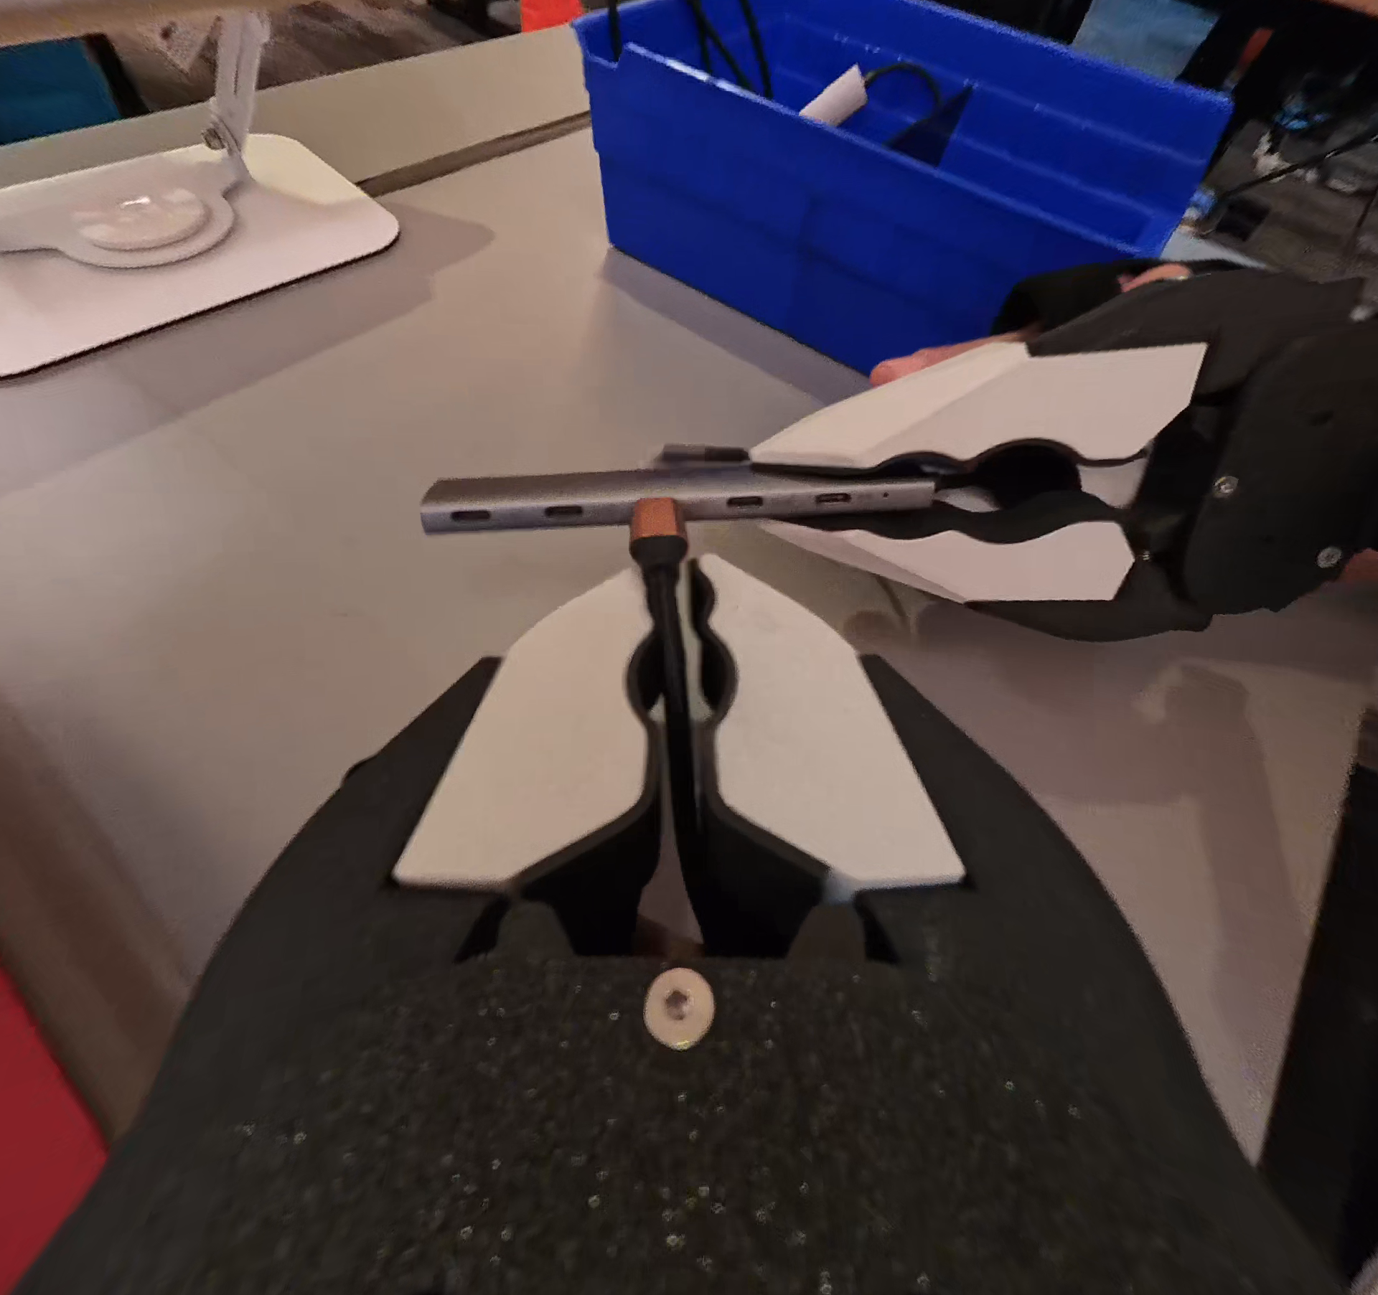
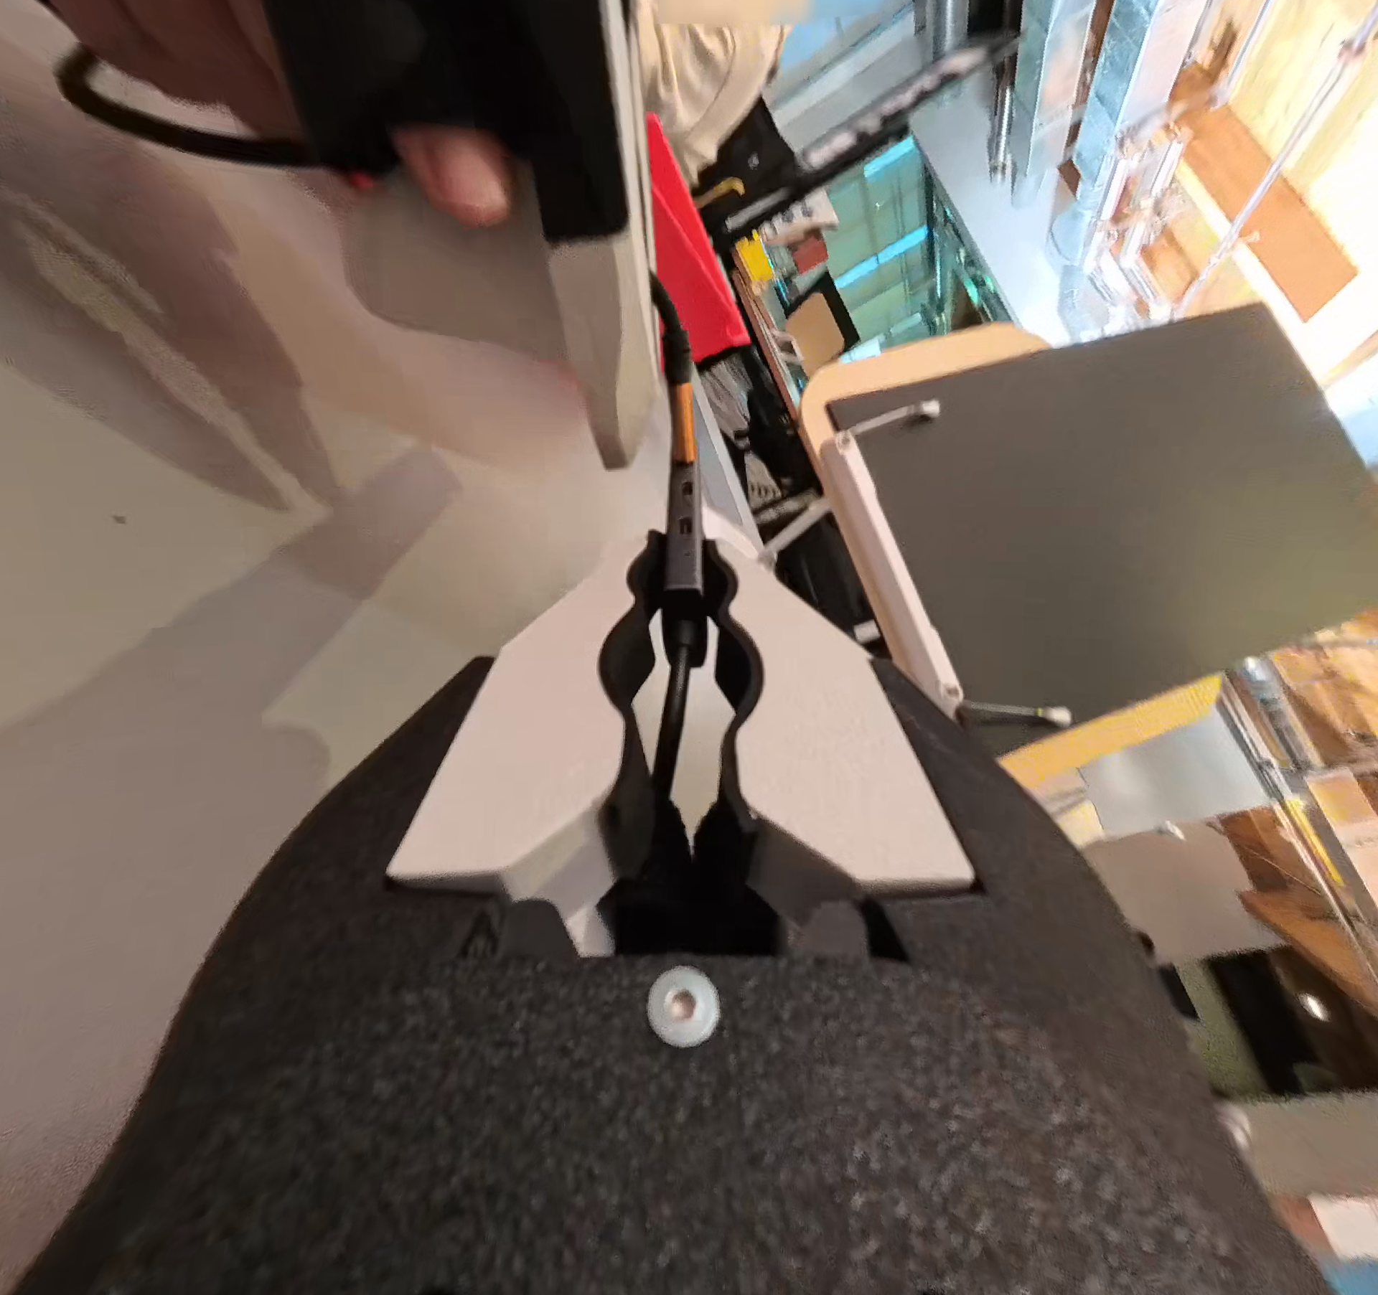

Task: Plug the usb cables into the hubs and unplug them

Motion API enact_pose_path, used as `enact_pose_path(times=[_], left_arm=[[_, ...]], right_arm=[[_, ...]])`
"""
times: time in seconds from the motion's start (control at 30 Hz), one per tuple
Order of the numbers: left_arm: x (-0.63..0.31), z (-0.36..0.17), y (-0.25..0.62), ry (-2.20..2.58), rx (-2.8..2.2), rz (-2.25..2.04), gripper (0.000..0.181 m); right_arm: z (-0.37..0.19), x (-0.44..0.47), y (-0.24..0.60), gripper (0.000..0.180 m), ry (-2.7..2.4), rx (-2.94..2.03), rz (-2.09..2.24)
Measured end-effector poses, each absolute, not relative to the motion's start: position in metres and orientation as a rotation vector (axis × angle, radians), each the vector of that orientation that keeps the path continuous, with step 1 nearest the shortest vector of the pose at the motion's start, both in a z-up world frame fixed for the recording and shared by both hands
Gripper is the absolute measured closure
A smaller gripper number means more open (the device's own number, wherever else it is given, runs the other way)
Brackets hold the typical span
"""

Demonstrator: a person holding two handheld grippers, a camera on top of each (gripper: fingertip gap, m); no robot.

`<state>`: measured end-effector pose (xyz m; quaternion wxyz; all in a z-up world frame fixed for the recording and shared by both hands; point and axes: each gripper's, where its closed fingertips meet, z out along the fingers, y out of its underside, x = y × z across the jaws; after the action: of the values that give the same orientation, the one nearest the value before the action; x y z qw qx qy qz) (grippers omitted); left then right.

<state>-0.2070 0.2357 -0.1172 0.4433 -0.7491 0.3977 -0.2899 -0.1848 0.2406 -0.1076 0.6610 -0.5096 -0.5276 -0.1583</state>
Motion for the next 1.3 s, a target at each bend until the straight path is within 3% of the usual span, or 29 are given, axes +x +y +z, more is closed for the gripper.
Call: enact_pose_path(times=[0.03,0.13,0.4,0.6,0.77,0.83,1.0,1.17,1.3], left_arm=[[-0.208,-0.118,0.235,0.986,-1.859,-0.696,0.161],[-0.224,-0.113,0.224,0.98,-1.838,-0.635,0.137],[-0.33,-0.134,0.138,0.737,-1.916,-0.802,0.142],[-0.365,-0.145,0.127,0.864,-1.934,-0.733,0.15],[-0.39,-0.101,0.18,1.132,-1.904,-0.67,0.156],[-0.409,-0.093,0.217,1.25,-1.982,-0.591,0.145],[-0.457,-0.13,0.301,1.521,-2.268,-0.303,0.137],[-0.45,-0.165,0.294,1.717,-2.523,-0.506,0.136],[-0.448,-0.18,0.298,1.836,-2.506,-0.394,0.14]], right_arm=[[-0.113,-0.179,0.247,0.171,-1.175,-1.191,-0.384],[-0.131,-0.17,0.261,0.171,-1.132,-1.282,-0.377],[-0.139,-0.172,0.285,0.171,-1.137,-1.299,-0.377],[-0.135,-0.157,0.282,0.171,-1.09,-1.329,-0.331],[-0.143,-0.169,0.278,0.171,-1.17,-1.292,-0.372],[-0.147,-0.172,0.277,0.171,-1.203,-1.276,-0.389],[-0.151,-0.175,0.276,0.171,-1.236,-1.266,-0.407],[-0.151,-0.174,0.277,0.171,-1.229,-1.275,-0.399],[-0.149,-0.173,0.278,0.171,-1.215,-1.287,-0.376]])
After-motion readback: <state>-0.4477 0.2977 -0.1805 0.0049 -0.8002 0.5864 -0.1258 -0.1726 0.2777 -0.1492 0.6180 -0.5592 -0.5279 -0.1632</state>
